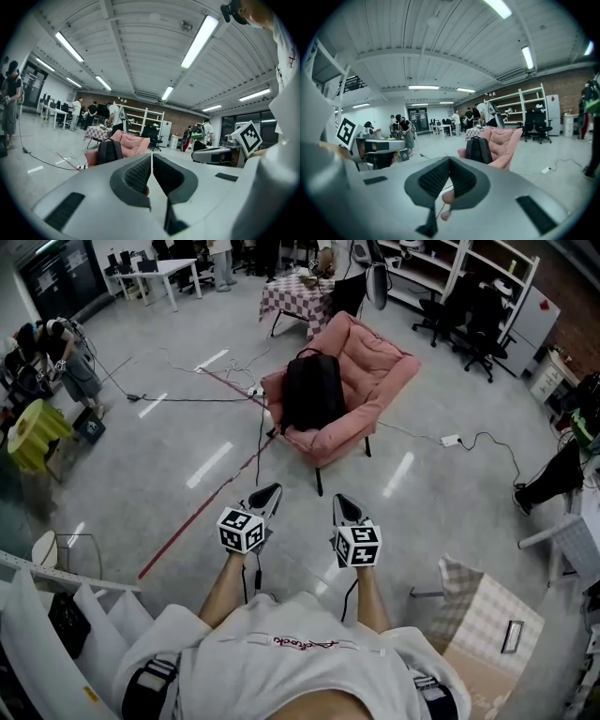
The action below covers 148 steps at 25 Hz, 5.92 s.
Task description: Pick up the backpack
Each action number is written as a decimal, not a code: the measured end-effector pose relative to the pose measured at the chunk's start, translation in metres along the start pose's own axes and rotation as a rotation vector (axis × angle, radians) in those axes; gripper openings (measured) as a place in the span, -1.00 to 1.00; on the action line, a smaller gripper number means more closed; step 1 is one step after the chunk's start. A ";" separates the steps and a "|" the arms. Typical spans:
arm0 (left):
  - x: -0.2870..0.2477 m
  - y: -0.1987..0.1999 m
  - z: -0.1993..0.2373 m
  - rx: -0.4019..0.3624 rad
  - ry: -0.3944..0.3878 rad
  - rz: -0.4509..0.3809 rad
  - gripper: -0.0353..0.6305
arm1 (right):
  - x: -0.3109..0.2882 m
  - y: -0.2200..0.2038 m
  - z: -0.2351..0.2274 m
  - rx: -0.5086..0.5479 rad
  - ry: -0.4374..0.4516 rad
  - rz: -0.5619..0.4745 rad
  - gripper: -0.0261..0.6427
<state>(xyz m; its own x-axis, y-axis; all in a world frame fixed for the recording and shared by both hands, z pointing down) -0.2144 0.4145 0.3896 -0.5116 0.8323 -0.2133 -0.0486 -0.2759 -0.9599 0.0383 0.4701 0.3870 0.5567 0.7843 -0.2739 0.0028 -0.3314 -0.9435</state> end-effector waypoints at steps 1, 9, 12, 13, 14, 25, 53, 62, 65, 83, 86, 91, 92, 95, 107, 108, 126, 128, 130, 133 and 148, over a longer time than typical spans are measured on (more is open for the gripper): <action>-0.003 0.000 -0.003 -0.005 0.004 -0.001 -0.83 | 0.001 0.001 -0.004 0.008 0.002 0.001 -0.87; -0.029 0.005 -0.017 -0.015 0.019 -0.015 -0.83 | -0.003 0.011 -0.038 0.042 0.004 -0.006 -0.87; -0.039 0.004 -0.018 -0.014 0.022 -0.009 -0.83 | -0.008 0.014 -0.048 0.038 0.009 -0.009 -0.87; -0.042 0.004 -0.017 -0.013 0.024 -0.009 -0.83 | -0.010 0.015 -0.050 0.040 0.009 -0.007 -0.87; -0.045 0.004 -0.015 -0.011 0.027 -0.010 -0.83 | -0.013 0.016 -0.054 0.041 0.008 -0.004 -0.87; -0.107 0.020 0.040 -0.014 0.041 -0.027 -0.83 | -0.078 0.040 -0.094 0.054 -0.030 0.009 -0.87; -0.253 0.069 0.189 0.042 -0.050 -0.029 -0.83 | -0.261 0.102 -0.142 0.062 -0.118 0.049 -0.87; -0.278 0.068 0.199 0.028 -0.086 -0.004 -0.83 | -0.272 0.097 -0.156 0.029 -0.154 0.050 -0.87; -0.285 0.064 0.198 0.027 -0.095 0.009 -0.83 | -0.273 0.093 -0.161 0.023 -0.169 0.043 -0.87; -0.389 0.070 0.195 0.014 -0.083 0.052 -0.83 | -0.321 0.104 -0.251 -0.004 -0.131 0.047 -0.87; -0.415 0.078 0.192 0.014 -0.062 0.052 -0.83 | -0.332 0.115 -0.280 -0.001 -0.114 0.046 -0.87; -0.454 0.097 0.194 0.028 0.001 0.048 -0.83 | -0.356 0.141 -0.326 0.012 -0.060 0.049 -0.87; -0.463 0.101 0.193 0.031 0.015 0.047 -0.83 | -0.361 0.147 -0.336 0.018 -0.047 0.051 -0.87; -0.489 0.110 0.192 0.043 0.057 0.041 -0.83 | -0.377 0.164 -0.369 0.041 -0.009 0.059 -0.87; -0.576 0.133 0.180 0.068 0.190 0.034 -0.83 | -0.420 0.209 -0.478 0.087 0.109 0.061 -0.87; -0.580 0.133 0.180 0.066 0.198 0.036 -0.83 | -0.422 0.211 -0.484 0.088 0.115 0.060 -0.87; -0.613 0.109 0.208 0.084 0.250 0.125 -0.83 | -0.479 0.187 -0.515 0.012 0.166 0.138 -0.87; -0.619 0.106 0.216 0.086 0.238 0.137 -0.83 | -0.488 0.183 -0.517 0.006 0.154 0.149 -0.87; -0.625 0.100 0.224 0.092 0.222 0.148 -0.83 | -0.497 0.178 -0.519 -0.002 0.136 0.156 -0.87; -0.632 0.089 0.239 0.102 0.197 0.173 -0.83 | -0.512 0.170 -0.518 -0.017 0.106 0.168 -0.87; -0.683 0.046 0.296 0.124 0.143 0.261 -0.82 | -0.564 0.119 -0.544 -0.095 0.032 0.257 -0.87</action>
<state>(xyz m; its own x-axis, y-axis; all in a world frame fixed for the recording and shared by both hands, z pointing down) -0.1211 -0.3091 0.5455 -0.3954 0.7821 -0.4816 -0.0400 -0.5385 -0.8417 0.1768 -0.2966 0.5309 0.5752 0.6514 -0.4948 -0.0652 -0.5665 -0.8215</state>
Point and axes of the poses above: the fingertips, and each gripper's own axes: x backward along the fingers, z to its left, y out of its top, the point moved 10 cm from there along x, backward along the fingers, and after that the axes turned 15 degrees about y, right-handed, at the moved point
